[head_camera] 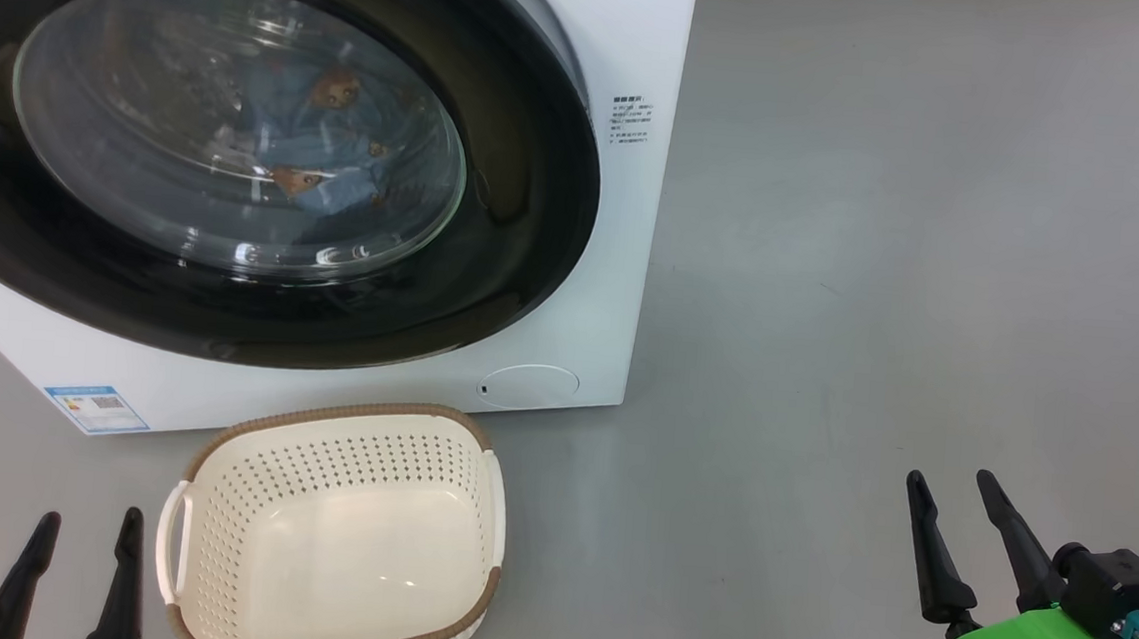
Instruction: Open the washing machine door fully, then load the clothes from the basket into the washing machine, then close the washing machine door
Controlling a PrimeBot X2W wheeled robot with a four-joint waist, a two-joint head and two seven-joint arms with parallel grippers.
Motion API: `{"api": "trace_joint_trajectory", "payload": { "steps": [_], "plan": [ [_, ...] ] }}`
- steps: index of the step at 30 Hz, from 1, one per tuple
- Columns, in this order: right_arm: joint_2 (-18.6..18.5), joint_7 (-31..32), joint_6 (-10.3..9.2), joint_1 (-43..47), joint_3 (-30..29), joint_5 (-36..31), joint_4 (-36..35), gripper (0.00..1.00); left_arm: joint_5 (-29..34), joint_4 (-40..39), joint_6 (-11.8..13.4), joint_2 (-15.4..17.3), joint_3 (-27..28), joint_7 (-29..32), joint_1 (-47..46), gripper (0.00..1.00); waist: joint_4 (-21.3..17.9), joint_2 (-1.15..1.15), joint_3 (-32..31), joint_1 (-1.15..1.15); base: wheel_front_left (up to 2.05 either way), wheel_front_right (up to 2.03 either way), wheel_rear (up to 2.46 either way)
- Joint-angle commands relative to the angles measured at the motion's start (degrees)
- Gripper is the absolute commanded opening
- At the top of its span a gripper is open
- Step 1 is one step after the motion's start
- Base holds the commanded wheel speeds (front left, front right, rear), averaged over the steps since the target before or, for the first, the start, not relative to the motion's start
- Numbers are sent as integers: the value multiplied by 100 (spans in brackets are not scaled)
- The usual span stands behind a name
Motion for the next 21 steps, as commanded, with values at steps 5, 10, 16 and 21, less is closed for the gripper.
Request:
{"api": "trace_joint_trajectory", "payload": {
  "steps": [5, 10, 16, 21],
  "plan": [
    [-45, -27, 6, 34, 120, 73, -152, 100, 91, -176, -9, 116, 246, -37, -78, 100, 3, 0, 4, 0, 0, 0, 0],
    [-41, -27, 6, 34, 115, 73, -157, 100, 111, -194, -9, 121, 236, -37, -85, 100, 12, 0, 13, 0, 0, 0, 0],
    [-38, -27, 6, 25, 113, 70, -172, 100, 126, -210, -9, 123, 231, -37, -101, 100, 20, 0, 37, 0, 0, 0, 0],
    [14, 2, 0, 1, -13, 8, 25, 0, 48, -14, 1, -32, -16, 3, -3, 0, 24, 0, 60, 0, 0, 0, 0]
  ]
}}
